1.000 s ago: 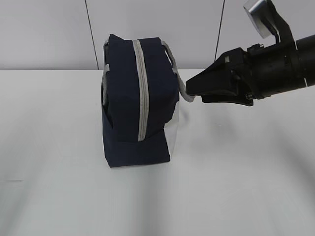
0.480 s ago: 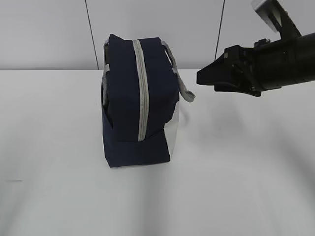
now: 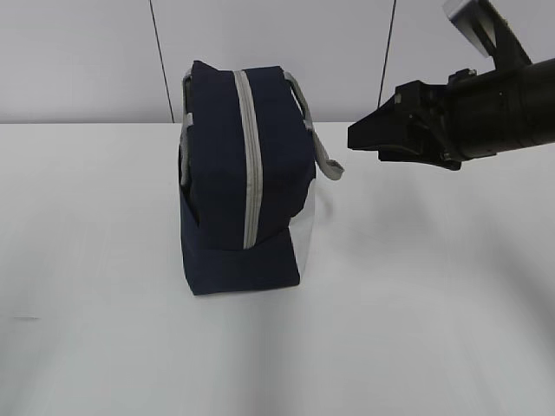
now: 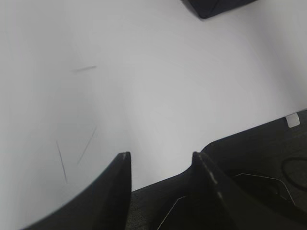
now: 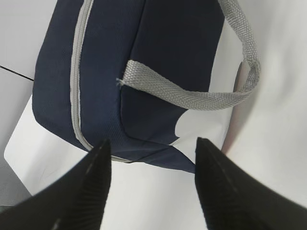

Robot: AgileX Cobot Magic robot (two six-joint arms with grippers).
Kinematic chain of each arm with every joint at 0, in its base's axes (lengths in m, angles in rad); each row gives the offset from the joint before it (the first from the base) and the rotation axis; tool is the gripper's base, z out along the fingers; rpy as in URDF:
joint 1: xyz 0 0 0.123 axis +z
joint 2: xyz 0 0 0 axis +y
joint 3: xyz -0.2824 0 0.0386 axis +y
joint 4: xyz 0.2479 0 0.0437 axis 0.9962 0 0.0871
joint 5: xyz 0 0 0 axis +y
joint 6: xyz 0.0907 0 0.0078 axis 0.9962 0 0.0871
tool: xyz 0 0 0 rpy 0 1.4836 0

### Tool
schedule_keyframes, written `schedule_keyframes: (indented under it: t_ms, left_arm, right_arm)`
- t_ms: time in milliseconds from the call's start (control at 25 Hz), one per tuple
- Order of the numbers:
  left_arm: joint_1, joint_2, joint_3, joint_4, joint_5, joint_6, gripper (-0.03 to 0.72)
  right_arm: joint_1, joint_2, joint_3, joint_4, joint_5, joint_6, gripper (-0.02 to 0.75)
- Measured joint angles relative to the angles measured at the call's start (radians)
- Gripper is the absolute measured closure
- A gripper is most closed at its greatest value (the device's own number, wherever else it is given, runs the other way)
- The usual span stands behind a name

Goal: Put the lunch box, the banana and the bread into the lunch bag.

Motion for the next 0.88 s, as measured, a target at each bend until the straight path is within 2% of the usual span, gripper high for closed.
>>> schedule_keyframes:
  t_ms: [600,880]
  left_arm:
    - [0.0,-0.411,0.0,0.014,0.017,-0.029,0.42]
    - [0.0,-0.436,0.0,0.019,0.024,-0.031,0.435]
  right_arm:
    - [0.0,0.0,0.0,0.0,0.0,-0.003,0.298]
    - [0.0,0.0,0.0,0.0,0.0,-0.004,0.298]
